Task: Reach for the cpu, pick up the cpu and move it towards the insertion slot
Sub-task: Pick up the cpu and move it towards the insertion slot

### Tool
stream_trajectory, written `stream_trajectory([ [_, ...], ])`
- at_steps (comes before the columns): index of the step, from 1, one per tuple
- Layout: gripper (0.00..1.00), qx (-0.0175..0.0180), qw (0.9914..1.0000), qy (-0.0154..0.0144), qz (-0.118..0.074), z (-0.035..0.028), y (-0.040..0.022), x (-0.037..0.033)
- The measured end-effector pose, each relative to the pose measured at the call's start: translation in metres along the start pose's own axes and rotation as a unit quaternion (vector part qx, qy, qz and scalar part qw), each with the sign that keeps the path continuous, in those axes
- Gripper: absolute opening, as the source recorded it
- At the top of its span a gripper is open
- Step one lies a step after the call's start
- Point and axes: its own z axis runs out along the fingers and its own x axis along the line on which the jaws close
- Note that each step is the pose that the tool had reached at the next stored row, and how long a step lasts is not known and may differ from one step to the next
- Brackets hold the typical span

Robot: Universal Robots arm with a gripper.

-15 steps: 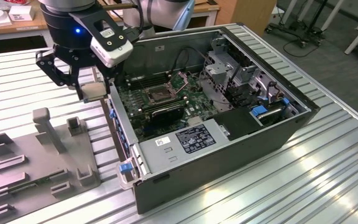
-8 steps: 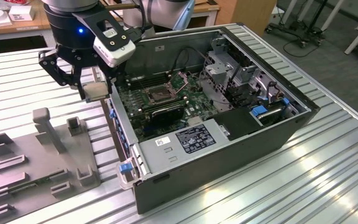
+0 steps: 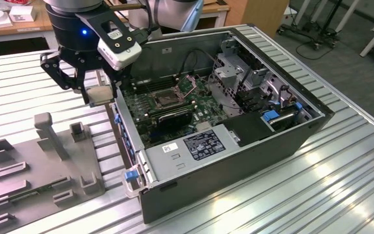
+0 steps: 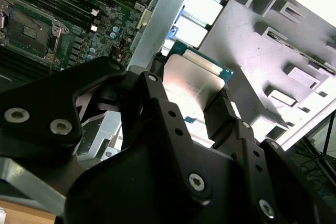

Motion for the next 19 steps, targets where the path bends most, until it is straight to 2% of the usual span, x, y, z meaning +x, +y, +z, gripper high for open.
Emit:
stream_trajectory([
  [1, 0.55, 0.0001, 1.0, -0.0003, 0.0, -0.0004, 0.0001, 0.0],
  [5, 0.55, -0.0003, 0.99997, -0.0082, 0.0, -0.0039, 0.0017, 0.0],
  [6, 0.55, -0.0004, 0.99995, -0.0095, -0.001, -0.0039, 0.0023, -0.0022],
  [7, 0.55, -0.0004, 0.99995, -0.0095, 0.0, -0.0038, 0.0027, -0.0054],
  [8, 0.55, -0.0004, 0.99995, -0.0096, 0.0, -0.0033, 0.0035, -0.0129],
  [12, 0.55, -0.0004, 0.99995, -0.0096, 0.0, -0.0015, 0.0051, -0.0282],
  [13, 0.55, -0.0003, 0.99995, -0.0095, 0.001, -0.0004, 0.0061, -0.0383],
  [17, 0.55, -0.0004, 0.99995, -0.0096, 0.001, 0.0011, 0.0077, -0.0531],
  [19, 0.55, -0.0004, 0.99995, -0.0096, 0.001, 0.0016, 0.0084, -0.0582],
])
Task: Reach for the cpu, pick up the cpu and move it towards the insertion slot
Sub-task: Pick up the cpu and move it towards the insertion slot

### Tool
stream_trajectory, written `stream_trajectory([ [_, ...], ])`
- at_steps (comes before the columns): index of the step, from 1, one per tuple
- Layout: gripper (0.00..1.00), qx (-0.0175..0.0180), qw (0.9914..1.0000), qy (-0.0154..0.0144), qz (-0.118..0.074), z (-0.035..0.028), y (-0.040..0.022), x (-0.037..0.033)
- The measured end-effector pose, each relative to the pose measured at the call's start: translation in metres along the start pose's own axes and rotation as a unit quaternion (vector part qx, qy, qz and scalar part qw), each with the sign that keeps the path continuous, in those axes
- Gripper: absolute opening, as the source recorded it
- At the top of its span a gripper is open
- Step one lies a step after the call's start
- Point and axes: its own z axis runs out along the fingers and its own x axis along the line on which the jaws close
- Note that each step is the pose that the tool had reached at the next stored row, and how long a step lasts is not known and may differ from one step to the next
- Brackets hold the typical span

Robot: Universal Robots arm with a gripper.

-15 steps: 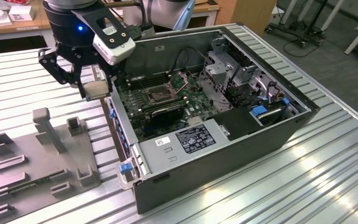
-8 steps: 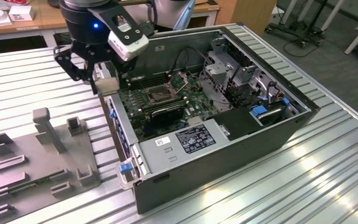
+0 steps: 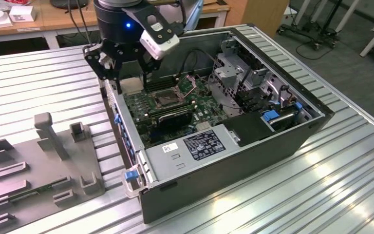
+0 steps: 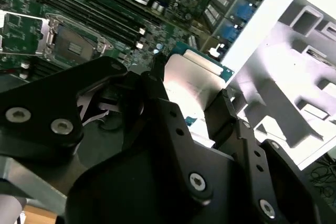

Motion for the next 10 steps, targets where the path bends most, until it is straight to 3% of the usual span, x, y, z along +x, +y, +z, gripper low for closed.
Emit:
stream_trajectory([
  [6, 0.55, 0.0, 1.0, 0.0, 0.0, 0.0022, 0.001, -0.0068],
  [10, 0.55, 0.0, 1.0, 0.0, 0.0, 0.0041, 0.0027, -0.0171],
])
